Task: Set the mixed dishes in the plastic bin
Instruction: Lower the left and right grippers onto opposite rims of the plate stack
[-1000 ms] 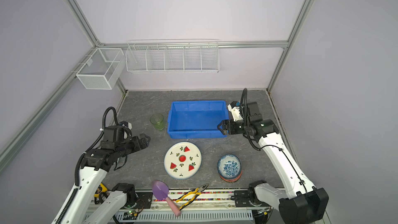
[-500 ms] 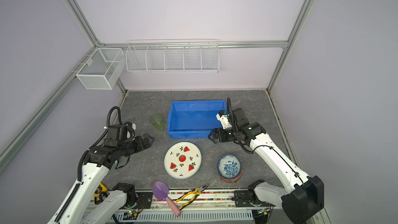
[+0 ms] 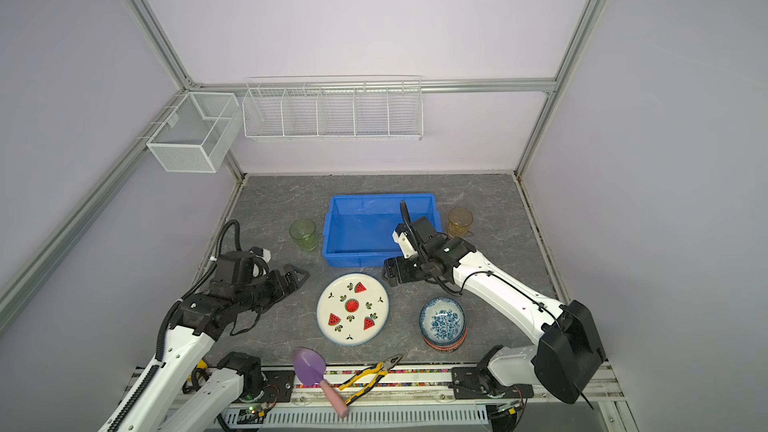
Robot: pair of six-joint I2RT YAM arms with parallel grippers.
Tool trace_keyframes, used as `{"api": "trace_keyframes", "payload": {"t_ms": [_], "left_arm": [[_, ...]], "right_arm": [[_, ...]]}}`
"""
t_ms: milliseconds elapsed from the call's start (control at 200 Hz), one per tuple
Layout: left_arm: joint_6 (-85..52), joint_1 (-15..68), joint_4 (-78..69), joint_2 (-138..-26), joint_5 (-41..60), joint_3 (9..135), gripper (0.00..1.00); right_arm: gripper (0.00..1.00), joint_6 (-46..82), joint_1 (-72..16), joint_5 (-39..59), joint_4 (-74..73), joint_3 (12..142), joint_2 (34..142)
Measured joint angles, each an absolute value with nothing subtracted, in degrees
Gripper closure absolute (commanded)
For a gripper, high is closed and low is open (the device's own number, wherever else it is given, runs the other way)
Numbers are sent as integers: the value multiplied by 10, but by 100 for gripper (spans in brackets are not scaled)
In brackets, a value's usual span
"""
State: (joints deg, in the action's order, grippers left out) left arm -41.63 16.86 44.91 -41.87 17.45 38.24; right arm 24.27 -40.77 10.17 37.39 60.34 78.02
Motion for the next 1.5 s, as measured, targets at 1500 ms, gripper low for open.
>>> {"api": "trace_keyframes", "payload": {"t_ms": [1500], "left_arm": [[-500,312,271,-500,150,251,1]], "right_arm": [[8,275,-464,197,289,620,963]]}}
